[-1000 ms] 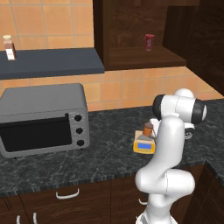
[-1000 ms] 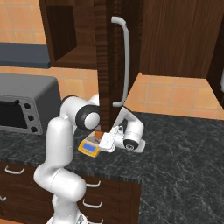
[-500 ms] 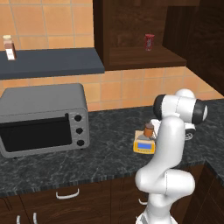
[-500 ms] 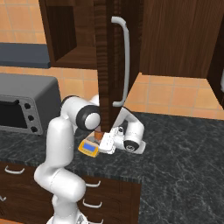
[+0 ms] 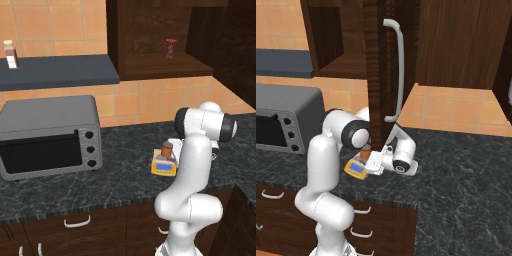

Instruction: Pick the jam and place it on the digital scale for weighing, and close the cabinet.

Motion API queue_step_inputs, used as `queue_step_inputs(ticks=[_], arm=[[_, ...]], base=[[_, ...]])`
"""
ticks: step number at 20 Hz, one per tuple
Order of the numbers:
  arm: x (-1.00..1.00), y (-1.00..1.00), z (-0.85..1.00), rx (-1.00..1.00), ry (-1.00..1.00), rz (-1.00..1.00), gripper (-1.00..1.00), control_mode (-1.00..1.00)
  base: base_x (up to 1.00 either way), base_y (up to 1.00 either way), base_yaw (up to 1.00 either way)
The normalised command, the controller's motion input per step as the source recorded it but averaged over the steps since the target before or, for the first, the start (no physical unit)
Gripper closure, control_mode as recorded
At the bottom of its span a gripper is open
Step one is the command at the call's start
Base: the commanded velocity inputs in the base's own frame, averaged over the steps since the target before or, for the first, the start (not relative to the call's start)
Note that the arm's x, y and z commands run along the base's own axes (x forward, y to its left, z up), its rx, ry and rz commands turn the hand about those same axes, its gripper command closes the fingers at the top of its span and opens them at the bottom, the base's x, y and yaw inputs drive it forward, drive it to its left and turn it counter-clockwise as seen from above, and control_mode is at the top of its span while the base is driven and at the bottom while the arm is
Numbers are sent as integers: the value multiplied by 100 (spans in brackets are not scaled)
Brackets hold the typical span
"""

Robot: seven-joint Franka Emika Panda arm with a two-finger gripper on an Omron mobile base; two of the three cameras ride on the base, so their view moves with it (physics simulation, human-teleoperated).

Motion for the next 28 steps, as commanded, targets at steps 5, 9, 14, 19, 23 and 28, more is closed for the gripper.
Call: queue_step_inputs(ticks=[5,9,14,19,23,28], arm=[[-14,-2,0,0,0,0,-100,-100],[-19,-14,0,0,-1,0,-100,-100],[6,-30,0,1,-5,0,-100,-100],[37,-29,-2,3,-7,0,-100,-100],[-27,-58,7,5,-14,-3,-100,-100],[-74,-47,47,7,-48,-4,-100,-100]], base=[[0,0,0],[0,0,0],[0,0,0],[0,0,0],[0,0,0],[0,0,0]])
